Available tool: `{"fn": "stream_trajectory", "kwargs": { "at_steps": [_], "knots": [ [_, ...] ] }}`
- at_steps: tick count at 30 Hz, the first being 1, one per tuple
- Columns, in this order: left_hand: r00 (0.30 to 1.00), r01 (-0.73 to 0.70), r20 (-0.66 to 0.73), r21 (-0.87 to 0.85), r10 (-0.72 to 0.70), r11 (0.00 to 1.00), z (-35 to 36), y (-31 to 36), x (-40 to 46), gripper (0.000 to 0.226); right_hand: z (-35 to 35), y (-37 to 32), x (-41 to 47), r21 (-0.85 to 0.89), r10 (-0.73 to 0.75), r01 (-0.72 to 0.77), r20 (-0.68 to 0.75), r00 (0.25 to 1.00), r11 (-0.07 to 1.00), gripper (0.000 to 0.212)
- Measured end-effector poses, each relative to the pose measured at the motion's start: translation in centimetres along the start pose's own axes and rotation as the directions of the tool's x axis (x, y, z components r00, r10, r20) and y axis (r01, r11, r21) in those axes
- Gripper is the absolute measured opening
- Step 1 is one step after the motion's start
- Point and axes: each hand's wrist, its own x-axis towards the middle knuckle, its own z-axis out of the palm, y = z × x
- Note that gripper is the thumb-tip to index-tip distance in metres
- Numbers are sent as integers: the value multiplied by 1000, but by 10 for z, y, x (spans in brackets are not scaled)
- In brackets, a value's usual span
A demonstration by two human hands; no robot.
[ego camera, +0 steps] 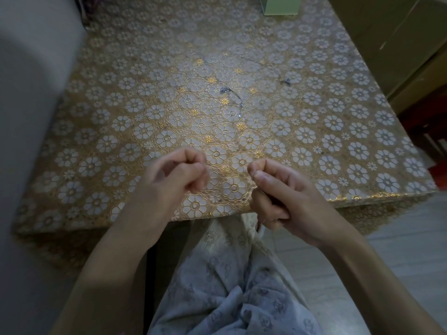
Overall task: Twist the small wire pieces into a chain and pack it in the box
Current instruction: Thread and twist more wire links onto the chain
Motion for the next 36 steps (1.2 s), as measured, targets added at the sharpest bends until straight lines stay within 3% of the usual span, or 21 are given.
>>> {"fn": "stream_trajectory", "kwargs": {
  "at_steps": [4, 7, 10, 13, 16, 19, 30, 36],
  "knots": [
    [991, 52, -92, -402, -97, 914, -4, -2, 5, 9, -1, 0, 2, 3, -9, 9, 4, 1000, 1000, 16],
    [982, 36, -145, -490, -122, 871, -7, -3, 6, 8, -3, 1, 3, 33, 3, -3, -4, 1000, 999, 19],
    [969, 64, -190, -429, -159, 901, -5, -6, 8, 7, -6, 1, 5, 41, 3, -2, -23, 1000, 999, 11],
    [971, 94, -197, -221, -139, 971, -1, -7, 6, 11, -7, 1, 7, 2, 1, -1, -33, 999, 1000, 13],
    [992, 82, -102, 74, -74, 994, 10, -5, 3, 22, -7, 0, 8, -62, -6, 4, -31, 1000, 998, 20],
    [999, 40, -41, 218, -32, 975, 23, -1, 3, 27, -7, -3, 9, -152, -23, 16, -41, 999, 988, 11],
    [997, 63, 22, 148, -67, 987, 34, 0, 2, 18, -2, -9, 8, -236, -56, 45, -40, 998, 971, 9],
    [987, 142, 92, -74, -135, 987, 27, -5, 5, 9, -5, -9, 7, -210, -35, 23, -55, 998, 978, 15]
  ]
}}
